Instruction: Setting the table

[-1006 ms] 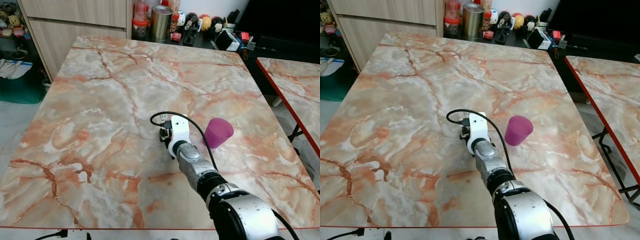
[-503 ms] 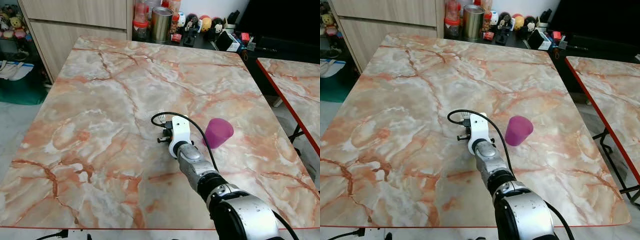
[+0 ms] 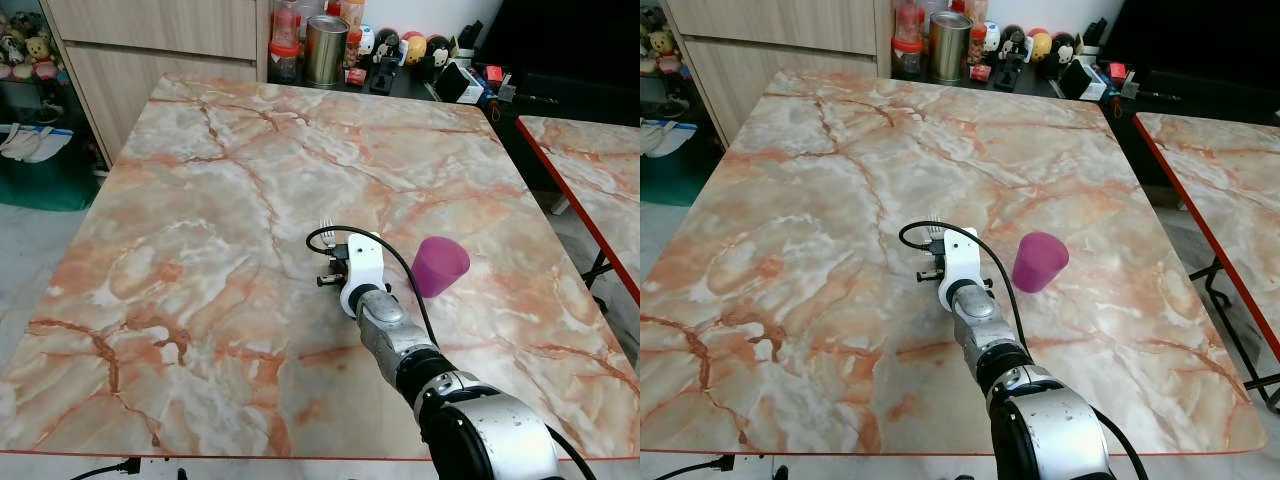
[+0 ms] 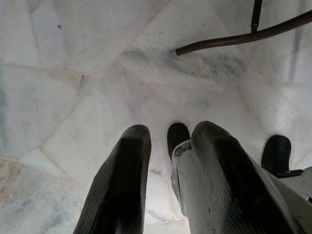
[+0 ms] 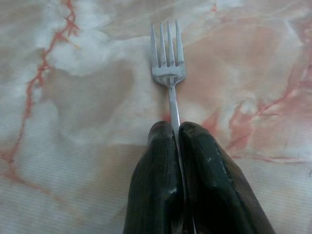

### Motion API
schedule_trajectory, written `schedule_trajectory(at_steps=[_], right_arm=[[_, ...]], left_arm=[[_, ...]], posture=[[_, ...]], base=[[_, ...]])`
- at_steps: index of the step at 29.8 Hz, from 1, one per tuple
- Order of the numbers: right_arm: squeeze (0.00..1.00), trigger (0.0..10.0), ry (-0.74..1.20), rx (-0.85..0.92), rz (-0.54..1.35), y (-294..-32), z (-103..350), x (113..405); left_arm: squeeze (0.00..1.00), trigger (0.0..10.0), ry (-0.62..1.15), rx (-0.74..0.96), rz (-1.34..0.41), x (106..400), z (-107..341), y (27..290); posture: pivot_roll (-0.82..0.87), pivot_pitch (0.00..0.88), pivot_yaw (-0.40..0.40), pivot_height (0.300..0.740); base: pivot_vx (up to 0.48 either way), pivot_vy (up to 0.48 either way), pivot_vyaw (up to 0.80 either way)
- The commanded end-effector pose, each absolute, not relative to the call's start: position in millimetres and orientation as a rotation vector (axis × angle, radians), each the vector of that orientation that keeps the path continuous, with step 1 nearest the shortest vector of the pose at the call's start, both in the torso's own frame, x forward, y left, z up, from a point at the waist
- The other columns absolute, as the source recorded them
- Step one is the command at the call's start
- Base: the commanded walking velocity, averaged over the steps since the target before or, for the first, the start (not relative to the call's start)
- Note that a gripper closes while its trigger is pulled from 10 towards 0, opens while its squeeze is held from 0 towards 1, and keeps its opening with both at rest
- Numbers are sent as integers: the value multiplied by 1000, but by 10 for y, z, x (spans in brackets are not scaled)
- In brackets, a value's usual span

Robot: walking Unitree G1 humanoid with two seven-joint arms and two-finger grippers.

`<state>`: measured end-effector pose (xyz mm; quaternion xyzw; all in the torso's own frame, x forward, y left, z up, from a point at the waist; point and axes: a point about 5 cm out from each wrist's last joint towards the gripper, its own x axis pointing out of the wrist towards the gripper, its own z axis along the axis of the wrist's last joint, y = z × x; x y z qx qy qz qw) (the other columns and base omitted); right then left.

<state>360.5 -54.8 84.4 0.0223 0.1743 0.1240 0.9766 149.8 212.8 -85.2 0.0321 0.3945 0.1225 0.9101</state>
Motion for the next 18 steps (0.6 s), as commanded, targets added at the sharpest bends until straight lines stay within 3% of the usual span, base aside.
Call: schedule_trajectory(at_steps=[1, 2, 3, 9, 15, 18], right_arm=[[0, 2902, 331, 43, 250, -529, 854, 3601], [0, 2902, 331, 43, 250, -529, 854, 3601], [0, 10000, 299, 39, 257, -519, 913, 3628], [0, 10000, 204, 37, 283, -478, 1086, 3691], [0, 10000, 178, 47, 288, -468, 1133, 3705], [0, 10000, 119, 33, 321, -427, 1187, 3696]], left_arm=[[0, 10000, 1048, 49, 165, 1053, -1088, 1918], [0, 10000, 1048, 49, 165, 1053, -1088, 1918], [0, 10000, 1041, 49, 167, 1098, -1075, 1935], [0, 10000, 1020, 53, 173, 1237, -1033, 1984], [0, 10000, 1016, 54, 174, 1270, -1023, 1994], [0, 10000, 1041, 78, 152, 1272, -1025, 2023]], posture=[[137, 73, -151, 740], [137, 73, -151, 740], [137, 55, -146, 740], [145, 0, -126, 740], [146, 0, -124, 740], [119, 0, -73, 740]], base=[[0, 0, 0], [0, 0, 0], [0, 0, 0], [0, 0, 0], [0, 0, 0], [0, 0, 0]])
